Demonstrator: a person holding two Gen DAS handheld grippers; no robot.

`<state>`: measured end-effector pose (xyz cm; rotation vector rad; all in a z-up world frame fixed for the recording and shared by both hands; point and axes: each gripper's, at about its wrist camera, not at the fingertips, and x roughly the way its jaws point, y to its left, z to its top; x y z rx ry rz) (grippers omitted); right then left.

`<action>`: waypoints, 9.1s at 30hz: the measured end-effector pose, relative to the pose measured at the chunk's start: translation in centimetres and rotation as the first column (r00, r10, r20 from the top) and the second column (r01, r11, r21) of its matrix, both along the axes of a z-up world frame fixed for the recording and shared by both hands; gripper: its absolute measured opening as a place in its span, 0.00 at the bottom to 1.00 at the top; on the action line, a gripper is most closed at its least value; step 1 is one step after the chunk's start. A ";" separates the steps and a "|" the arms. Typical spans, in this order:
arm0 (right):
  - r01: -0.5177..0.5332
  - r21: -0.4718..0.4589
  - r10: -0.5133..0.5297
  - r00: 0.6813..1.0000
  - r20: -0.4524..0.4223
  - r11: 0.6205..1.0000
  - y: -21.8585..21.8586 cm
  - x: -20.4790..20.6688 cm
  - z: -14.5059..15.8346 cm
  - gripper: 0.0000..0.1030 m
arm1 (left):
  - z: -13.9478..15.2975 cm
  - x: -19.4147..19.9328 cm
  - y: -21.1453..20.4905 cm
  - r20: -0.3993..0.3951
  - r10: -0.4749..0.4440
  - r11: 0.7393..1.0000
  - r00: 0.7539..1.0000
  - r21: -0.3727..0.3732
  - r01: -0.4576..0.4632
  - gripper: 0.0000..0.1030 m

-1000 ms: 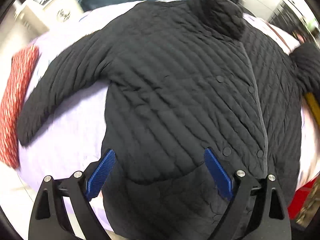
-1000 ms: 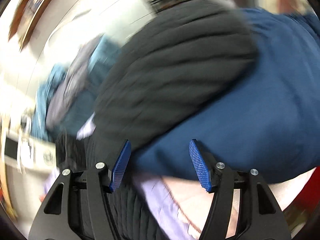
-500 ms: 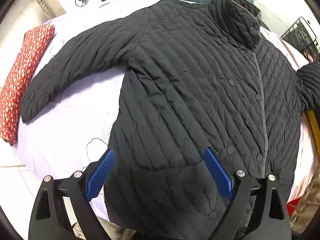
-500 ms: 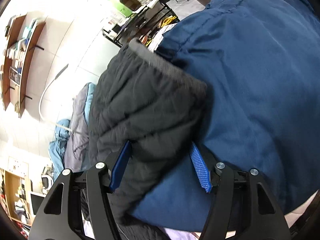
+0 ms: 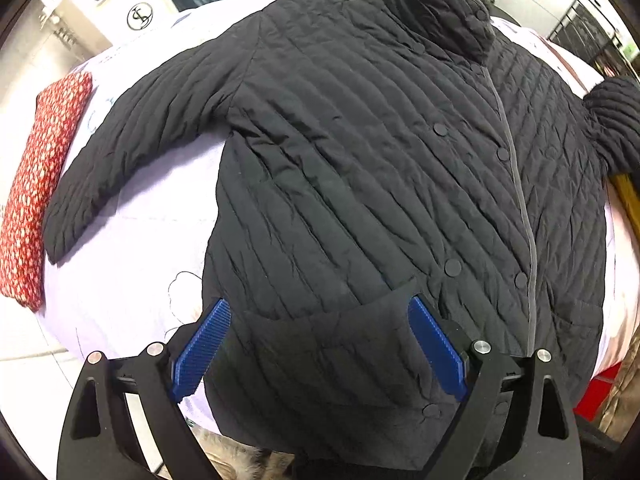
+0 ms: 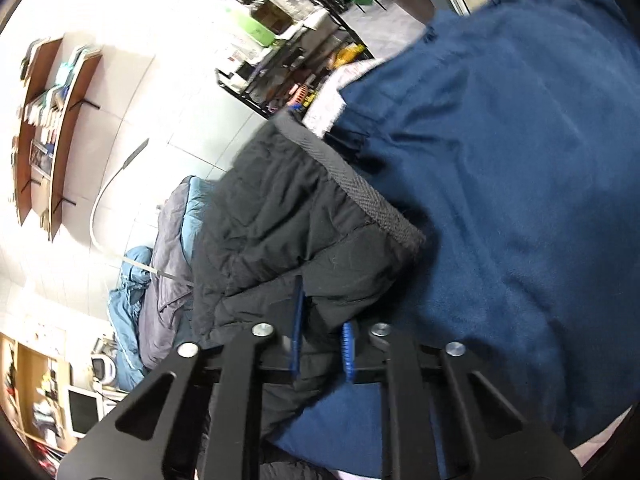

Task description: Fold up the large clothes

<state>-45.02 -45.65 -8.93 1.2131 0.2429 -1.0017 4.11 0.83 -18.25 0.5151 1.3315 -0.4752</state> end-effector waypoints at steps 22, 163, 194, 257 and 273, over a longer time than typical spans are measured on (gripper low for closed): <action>-0.729 -0.325 0.677 0.682 -0.276 0.602 20.7 31.1 13.0 0.08 | -1.9 4.7 3.8 -0.003 0.085 0.992 0.996 -0.090 -0.085 0.88; -0.917 0.336 0.797 -0.034 -0.602 0.215 41.2 32.9 -8.2 0.95 | -4.0 3.4 33.8 -0.209 0.763 0.564 0.612 -0.250 -0.787 0.94; -0.880 0.365 0.778 0.009 -0.628 0.305 39.8 31.3 -8.5 0.95 | -3.6 15.9 39.4 -0.261 0.877 0.287 0.403 -0.388 -0.876 0.19; -0.898 0.081 0.718 0.288 -0.633 0.432 21.8 23.7 -3.0 0.95 | 2.0 1.2 -5.8 -0.026 -0.128 0.944 0.991 -0.311 0.113 0.81; -0.803 0.390 0.856 0.264 -0.445 0.450 21.0 29.3 -11.8 0.95 | -4.8 2.3 -8.6 -0.066 -0.241 0.969 0.968 -0.071 0.236 0.95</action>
